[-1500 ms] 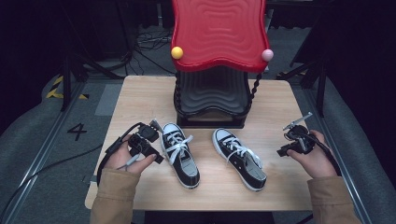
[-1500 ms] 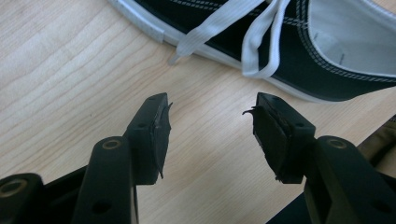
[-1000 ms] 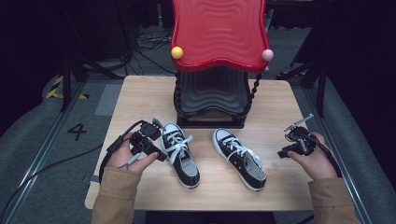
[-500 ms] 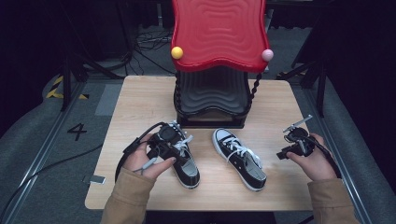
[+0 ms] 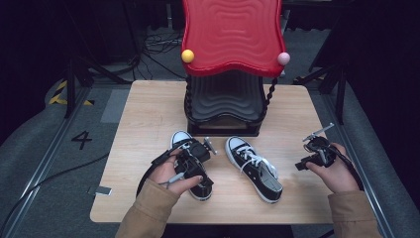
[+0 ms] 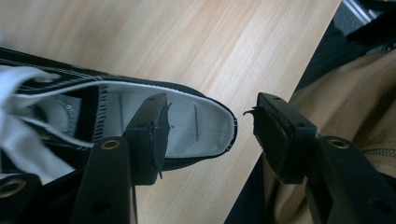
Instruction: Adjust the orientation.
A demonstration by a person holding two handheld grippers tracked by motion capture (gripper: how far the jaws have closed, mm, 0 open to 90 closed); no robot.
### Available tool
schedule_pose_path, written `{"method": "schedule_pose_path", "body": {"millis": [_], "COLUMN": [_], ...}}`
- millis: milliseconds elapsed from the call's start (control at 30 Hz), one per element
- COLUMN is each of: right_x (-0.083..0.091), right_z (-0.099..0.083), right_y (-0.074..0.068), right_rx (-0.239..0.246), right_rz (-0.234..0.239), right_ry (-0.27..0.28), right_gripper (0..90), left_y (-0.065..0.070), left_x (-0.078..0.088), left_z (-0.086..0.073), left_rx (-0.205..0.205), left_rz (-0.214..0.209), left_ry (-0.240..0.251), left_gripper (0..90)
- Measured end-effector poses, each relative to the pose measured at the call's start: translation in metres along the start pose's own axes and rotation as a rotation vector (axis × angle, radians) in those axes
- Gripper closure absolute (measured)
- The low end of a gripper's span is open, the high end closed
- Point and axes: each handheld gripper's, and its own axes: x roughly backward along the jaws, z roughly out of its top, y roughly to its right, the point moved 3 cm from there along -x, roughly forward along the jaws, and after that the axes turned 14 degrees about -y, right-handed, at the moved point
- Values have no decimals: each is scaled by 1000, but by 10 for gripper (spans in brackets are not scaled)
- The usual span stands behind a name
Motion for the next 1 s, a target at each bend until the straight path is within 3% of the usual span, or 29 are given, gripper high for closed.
{"method": "schedule_pose_path", "body": {"millis": [300, 533, 767, 833, 1000], "right_x": [-4, -7, -10, -10, -10], "right_z": [-1, 0, 1, 1, 1], "right_y": [4, 3, 3, 3, 4], "right_rx": [-10, -9, -3, -1, -11], "right_rz": [11, 11, 7, 4, 4], "right_ry": [-13, -26, -31, -30, -17], "right_gripper": [594, 580, 566, 560, 553], "left_y": [-1, -2, -2, 0, 2], "left_x": [-19, -28, -31, -30, -23], "left_z": [6, 10, 10, 9, 4], "left_rx": [8, 1, 5, -12, -21], "left_rz": [-10, -34, -35, -38, -6], "left_ry": [-102, -118, -123, -121, -122], "left_gripper": [435, 468, 635, 682, 761]}}
